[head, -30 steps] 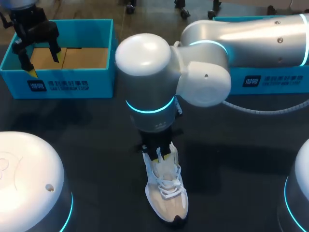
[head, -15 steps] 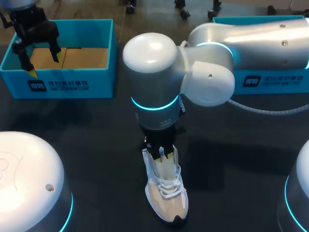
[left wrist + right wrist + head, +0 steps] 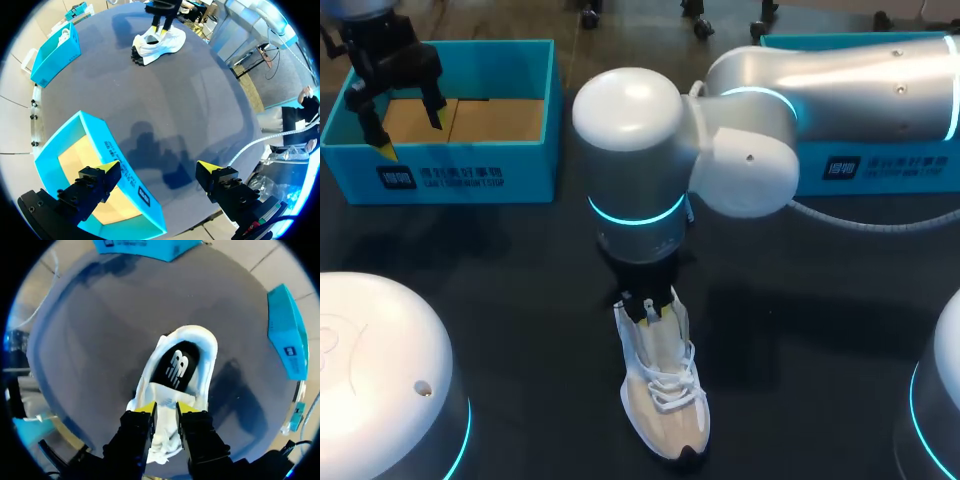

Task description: Take the shoe out of the shoebox, open the shoe tongue, remove and reinsert the insole, then place the shoe into the shoebox

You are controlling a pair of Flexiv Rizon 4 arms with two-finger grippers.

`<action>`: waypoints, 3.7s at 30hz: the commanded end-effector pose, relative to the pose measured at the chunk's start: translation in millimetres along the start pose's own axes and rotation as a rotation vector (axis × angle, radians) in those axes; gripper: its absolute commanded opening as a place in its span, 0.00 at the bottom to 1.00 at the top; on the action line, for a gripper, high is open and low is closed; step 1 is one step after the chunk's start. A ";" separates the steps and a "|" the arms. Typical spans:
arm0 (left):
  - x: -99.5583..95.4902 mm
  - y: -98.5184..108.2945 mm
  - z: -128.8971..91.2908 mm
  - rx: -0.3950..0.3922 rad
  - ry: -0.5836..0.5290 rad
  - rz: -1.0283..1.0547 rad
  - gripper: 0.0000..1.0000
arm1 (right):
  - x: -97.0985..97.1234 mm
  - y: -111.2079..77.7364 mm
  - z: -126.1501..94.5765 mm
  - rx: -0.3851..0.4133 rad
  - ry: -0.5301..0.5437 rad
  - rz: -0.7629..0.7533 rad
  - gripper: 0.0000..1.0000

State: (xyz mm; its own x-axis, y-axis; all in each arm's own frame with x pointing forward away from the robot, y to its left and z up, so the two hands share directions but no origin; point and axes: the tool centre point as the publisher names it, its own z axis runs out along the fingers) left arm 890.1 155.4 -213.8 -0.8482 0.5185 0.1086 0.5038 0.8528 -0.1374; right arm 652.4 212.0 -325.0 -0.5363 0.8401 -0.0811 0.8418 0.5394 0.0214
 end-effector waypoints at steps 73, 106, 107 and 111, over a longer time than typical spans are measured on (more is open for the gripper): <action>0.1 0.2 -0.2 -0.002 0.001 0.000 1.00 | -61.6 103.7 56.4 -0.101 -0.007 -1.095 0.90; 0.1 0.2 -0.2 -0.002 0.001 0.000 1.00 | -101.5 74.9 -19.5 -0.066 -0.124 -1.042 0.00; 0.1 0.2 -0.2 -0.002 0.001 0.000 1.00 | -108.8 73.6 -28.4 -0.051 -0.140 -1.038 0.00; 0.1 0.2 -0.2 -0.002 0.001 0.000 1.00 | -136.6 71.5 -62.9 -0.016 -0.193 -1.031 0.00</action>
State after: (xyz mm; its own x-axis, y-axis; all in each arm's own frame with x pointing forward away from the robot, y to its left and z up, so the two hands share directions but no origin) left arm 890.1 155.4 -213.9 -0.8482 0.5185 0.1087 0.5038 0.8529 -0.1374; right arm 788.8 157.4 -308.1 -0.9748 -0.0454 -0.2186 -0.0144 0.9899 -0.1413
